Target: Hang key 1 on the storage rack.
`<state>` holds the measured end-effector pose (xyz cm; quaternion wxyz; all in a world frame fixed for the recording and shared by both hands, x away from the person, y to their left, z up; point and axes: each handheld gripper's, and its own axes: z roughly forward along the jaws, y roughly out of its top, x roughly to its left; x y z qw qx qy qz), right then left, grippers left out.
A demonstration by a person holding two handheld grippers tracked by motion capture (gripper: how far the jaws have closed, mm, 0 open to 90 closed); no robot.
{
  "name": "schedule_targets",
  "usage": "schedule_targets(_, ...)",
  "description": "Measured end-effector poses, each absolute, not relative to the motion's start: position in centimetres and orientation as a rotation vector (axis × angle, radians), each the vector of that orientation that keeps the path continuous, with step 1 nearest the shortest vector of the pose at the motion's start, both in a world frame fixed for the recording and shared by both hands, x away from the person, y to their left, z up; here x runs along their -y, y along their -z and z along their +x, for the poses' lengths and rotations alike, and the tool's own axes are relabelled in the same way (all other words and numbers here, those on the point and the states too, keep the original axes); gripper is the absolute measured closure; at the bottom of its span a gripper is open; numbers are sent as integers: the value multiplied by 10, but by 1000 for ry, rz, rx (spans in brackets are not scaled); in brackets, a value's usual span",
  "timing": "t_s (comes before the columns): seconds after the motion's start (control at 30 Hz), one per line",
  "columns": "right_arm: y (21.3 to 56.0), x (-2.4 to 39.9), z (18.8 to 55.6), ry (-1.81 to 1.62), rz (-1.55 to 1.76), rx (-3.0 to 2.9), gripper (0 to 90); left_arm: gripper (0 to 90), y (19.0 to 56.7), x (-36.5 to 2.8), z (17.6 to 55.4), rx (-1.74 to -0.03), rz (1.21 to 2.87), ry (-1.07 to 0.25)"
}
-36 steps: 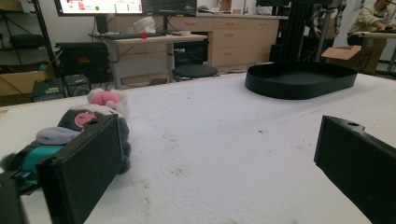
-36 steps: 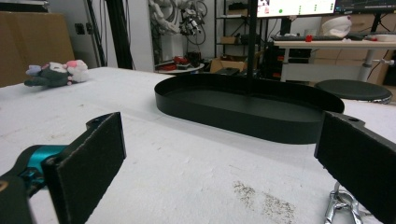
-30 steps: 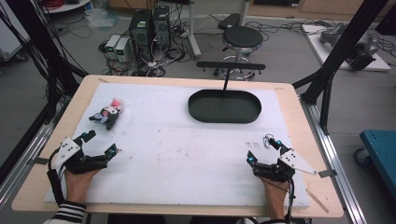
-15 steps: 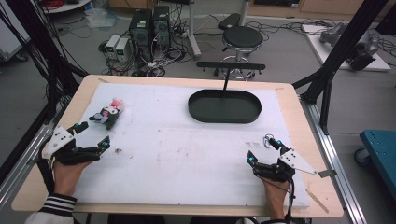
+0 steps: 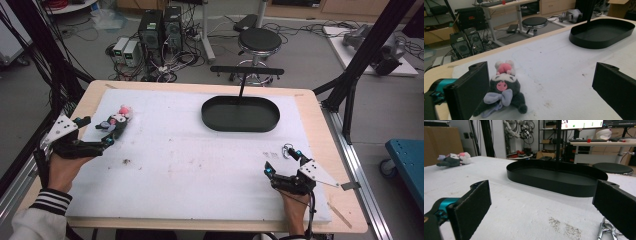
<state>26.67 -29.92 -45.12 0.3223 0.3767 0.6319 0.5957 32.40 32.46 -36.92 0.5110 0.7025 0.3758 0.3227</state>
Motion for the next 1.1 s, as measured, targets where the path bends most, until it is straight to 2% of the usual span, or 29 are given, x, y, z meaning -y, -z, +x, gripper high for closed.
schedule_targets(0.6,451,299,266,-1566,996,-1660,12,17,338,-330,368,-1012,1866,-800)
schedule_targets(1.1,451,299,266,-1565,996,-1660,12,17,343,-327,413,-1113,2029,-751)
